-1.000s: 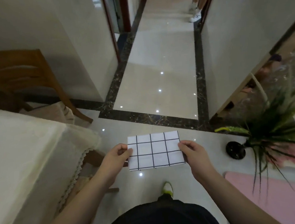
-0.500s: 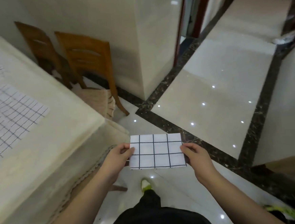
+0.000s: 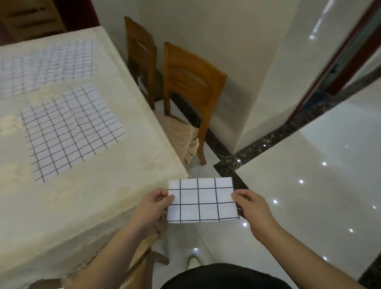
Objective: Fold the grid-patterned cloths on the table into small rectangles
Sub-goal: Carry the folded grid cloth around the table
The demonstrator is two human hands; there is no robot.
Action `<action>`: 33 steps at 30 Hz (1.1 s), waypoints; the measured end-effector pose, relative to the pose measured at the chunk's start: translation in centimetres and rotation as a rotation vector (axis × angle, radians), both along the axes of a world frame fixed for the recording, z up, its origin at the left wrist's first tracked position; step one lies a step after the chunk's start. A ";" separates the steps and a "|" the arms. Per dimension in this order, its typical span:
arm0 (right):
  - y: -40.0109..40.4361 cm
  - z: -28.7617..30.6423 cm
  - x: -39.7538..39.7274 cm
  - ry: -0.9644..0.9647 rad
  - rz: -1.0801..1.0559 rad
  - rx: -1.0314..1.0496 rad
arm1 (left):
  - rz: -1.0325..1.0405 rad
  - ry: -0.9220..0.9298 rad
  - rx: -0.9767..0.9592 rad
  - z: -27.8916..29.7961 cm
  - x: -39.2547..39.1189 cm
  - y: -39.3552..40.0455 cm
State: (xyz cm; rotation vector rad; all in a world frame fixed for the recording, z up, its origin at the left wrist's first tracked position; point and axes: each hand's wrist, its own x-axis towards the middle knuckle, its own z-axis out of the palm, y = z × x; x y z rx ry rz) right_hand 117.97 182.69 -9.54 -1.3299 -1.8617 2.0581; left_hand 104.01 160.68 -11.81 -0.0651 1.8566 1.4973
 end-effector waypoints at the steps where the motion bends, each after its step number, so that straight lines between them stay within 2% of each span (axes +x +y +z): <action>1: -0.1 -0.1 -1.1 -0.005 0.026 -0.001 | 0.027 0.005 -0.002 0.0 -0.6 -0.4; 14: 0.6 -3.6 -14.4 -0.092 0.330 -0.064 | 0.342 -0.036 -0.097 -2.4 -5.7 -2.7; 26: 3.9 -8.2 -26.2 -0.260 0.728 -0.061 | 0.396 -0.059 -0.279 -4.9 -11.8 -1.3; 33: 2.5 -9.8 -29.7 -0.267 0.890 0.098 | 0.425 -0.051 -0.392 -7.0 -14.1 -3.0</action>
